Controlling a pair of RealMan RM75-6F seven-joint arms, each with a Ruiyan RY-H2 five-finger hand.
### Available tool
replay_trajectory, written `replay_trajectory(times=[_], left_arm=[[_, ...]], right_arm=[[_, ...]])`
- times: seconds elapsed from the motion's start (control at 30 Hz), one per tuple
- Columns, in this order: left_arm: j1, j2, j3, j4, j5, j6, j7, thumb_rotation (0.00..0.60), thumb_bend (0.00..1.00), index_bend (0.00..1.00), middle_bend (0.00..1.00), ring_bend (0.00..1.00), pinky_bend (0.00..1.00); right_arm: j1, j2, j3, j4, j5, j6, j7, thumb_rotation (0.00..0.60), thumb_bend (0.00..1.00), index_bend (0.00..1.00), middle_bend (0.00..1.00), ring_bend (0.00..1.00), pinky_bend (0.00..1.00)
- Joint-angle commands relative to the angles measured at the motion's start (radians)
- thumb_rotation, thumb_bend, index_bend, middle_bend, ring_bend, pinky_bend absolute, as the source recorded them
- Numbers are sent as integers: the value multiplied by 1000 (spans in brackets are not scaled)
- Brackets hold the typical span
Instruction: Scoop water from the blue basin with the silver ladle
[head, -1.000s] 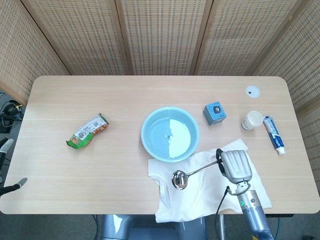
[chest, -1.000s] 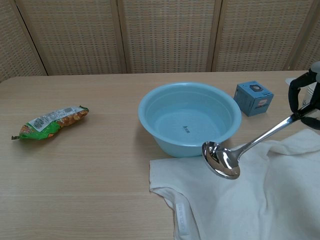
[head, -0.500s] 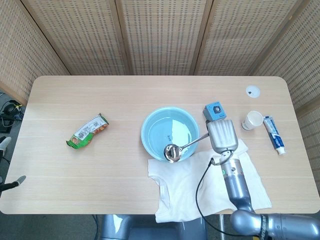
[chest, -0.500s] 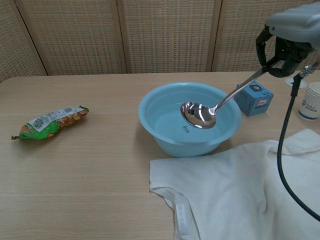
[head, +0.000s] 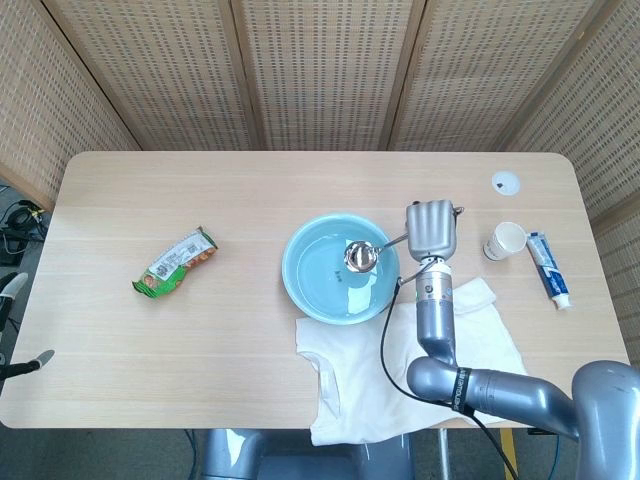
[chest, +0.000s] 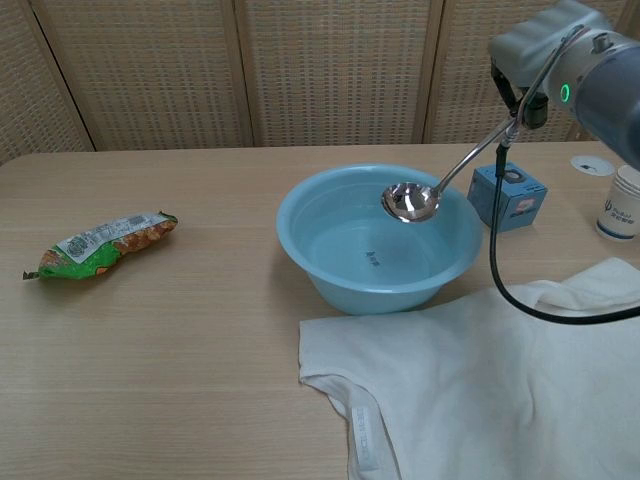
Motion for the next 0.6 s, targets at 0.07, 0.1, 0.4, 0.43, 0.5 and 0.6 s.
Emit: replay_trajectory(times=[0.07,0.1,0.4,0.43,0.5,0.6], left_arm=[[-4,-5,-2,1,1,-2,-6,600,0,0,0,0,0],[-5,-6,-1,3,3,-4,-9,600,0,0,0,0,0],[-11,-7,-1,16,-6,-18,-29,600,0,0,0,0,0],[-11,-7,-1,17,-6,-19,-30,600,0,0,0,0,0],[-11,-6,-1,17,-8,-19,-32,600,0,0,0,0,0],[-11,-5,-2,18,-9,-18,-35,600,0,0,0,0,0]], right_arm=[[33,-69,-43,87,6,17,-39,600,781,718,1000,1000,1000],[39,-79,-50,105,2,16,-47,600,782,718,1000,1000,1000],[82,-187,-156,287,-102,34,-149,600,782,717,1000,1000,1000],[83,-194,-161,300,-108,34,-157,600,782,717,1000,1000,1000],[84,-210,-171,326,-118,33,-178,600,782,717,1000,1000,1000],[80,-230,-180,348,-129,32,-196,600,782,717,1000,1000,1000]])
